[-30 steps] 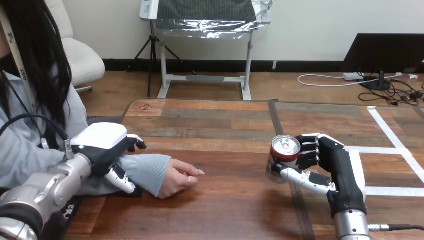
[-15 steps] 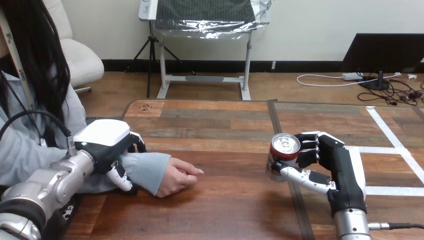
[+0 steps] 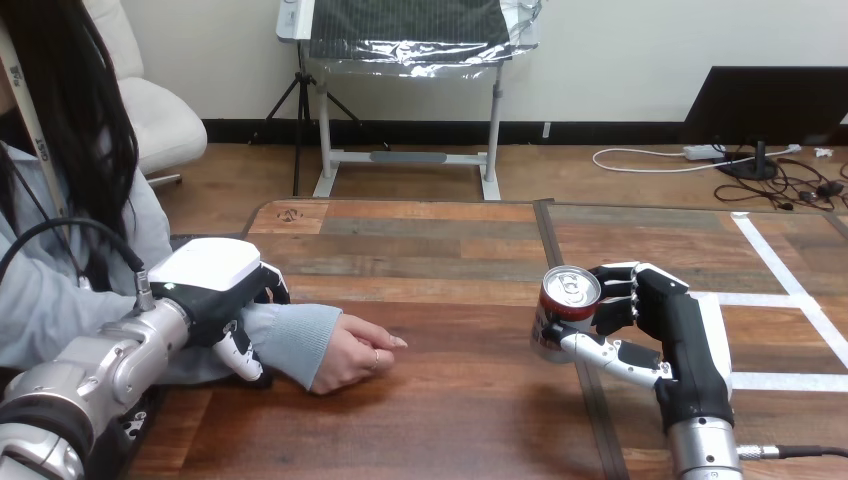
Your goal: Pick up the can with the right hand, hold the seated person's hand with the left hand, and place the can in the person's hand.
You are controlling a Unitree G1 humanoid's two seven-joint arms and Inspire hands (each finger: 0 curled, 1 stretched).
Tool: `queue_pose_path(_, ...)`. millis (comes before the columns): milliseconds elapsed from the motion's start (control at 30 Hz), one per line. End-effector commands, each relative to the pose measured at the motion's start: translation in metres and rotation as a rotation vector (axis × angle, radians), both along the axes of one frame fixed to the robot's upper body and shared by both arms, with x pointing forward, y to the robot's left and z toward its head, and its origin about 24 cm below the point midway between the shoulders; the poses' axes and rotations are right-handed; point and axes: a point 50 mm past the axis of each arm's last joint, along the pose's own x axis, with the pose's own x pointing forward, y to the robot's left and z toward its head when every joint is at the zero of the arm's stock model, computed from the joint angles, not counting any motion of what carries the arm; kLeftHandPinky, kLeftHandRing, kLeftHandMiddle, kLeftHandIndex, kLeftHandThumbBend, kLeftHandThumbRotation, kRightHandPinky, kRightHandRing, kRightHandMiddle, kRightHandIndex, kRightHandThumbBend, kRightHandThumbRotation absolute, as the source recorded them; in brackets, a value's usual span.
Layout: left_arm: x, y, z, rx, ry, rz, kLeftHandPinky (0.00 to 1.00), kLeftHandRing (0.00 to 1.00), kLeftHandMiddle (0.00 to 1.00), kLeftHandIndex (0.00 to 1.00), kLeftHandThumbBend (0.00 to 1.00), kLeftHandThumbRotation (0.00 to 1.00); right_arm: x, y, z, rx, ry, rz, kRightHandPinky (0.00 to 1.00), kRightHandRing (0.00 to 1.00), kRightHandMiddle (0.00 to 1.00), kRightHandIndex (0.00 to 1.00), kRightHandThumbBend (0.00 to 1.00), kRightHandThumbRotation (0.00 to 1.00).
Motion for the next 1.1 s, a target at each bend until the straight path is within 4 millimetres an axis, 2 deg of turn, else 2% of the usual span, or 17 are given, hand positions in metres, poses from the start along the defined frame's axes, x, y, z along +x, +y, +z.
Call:
queue_pose_path(0,-0.002,0.006,-0.006,0.046,0.044,0.034,0.57,0.63,0.68,0.67,0.97,0.09,0.016,0.003,0.026,0.024,-0.144,0.008,0.41,0.46,0.52,0.53,0.75,0.00)
queue_pose_path(500,-0.004,0.005,-0.012,0.063,0.080,0.047,0.54,0.60,0.65,0.64,0.94,0.09,0.017,0.004,0.027,0.023,-0.151,0.011,0.41,0.45,0.52,0.53,0.75,0.00)
queue_pose_path(1067,-0.006,0.002,-0.017,0.060,0.102,0.051,0.45,0.51,0.57,0.58,0.92,0.04,0.018,0.004,0.028,0.044,-0.153,0.024,0.41,0.46,0.52,0.53,0.75,0.00)
